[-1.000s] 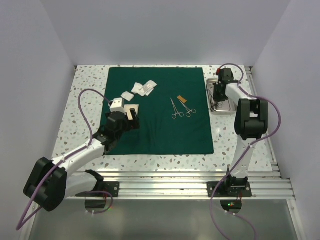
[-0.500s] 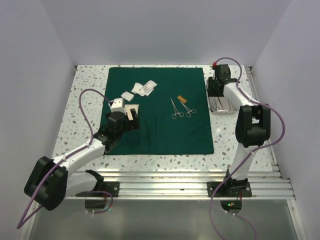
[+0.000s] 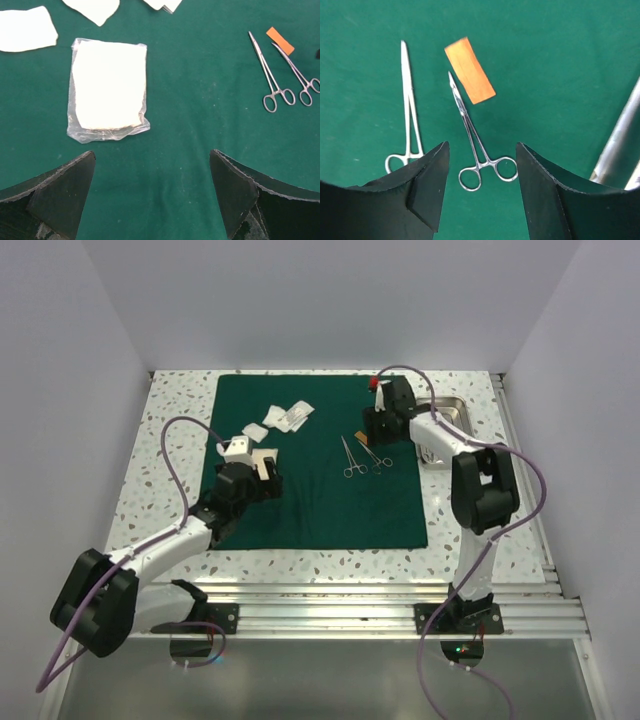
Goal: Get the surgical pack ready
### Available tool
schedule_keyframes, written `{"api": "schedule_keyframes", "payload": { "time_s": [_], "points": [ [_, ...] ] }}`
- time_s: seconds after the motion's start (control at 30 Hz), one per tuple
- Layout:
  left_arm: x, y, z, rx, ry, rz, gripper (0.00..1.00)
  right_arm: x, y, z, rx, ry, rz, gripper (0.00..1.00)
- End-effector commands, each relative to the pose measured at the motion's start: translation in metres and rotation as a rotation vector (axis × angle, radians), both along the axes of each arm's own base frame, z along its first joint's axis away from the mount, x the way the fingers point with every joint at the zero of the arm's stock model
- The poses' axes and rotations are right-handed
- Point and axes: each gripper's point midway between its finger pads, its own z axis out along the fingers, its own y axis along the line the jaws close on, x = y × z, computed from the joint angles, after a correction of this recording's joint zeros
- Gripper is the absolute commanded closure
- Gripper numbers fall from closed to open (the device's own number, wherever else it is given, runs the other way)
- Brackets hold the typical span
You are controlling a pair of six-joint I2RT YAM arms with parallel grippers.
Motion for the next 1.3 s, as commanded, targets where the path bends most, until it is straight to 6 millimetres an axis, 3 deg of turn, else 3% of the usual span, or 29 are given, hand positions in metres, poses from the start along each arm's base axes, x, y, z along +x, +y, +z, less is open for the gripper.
{"api": "schedule_keyframes", "payload": {
  "time_s": [0.0,0.3,0.67,0.93,1.27],
  "points": [
    [0.006,-0.008,0.006,-0.009,-0.041,-0.037,0.00,0.004,0.004,-0.002,-0.002,0.005,0.047,0.40],
    [0.006,-0.007,0.008,-0.008,-0.044,-0.036,0.00,0.020,0.036,-0.018,-0.062,-0.038,0.176,0.47],
    [0.007,-0.007,0.007,-0.004,-0.043,-0.036,0.00,0.040,0.042,-0.038,-0.113,-0.022,0.209,0.59],
    [0.007,-0.007,0.006,-0.001,-0.037,-0.036,0.00,0.038,0.040,-0.053,-0.130,0.012,0.208,0.67],
    [0.007,-0.008,0.008,-0.006,-0.040,-0.038,0.00,0.015,0.035,-0.061,-0.128,0.059,0.227,0.73]
  ]
}}
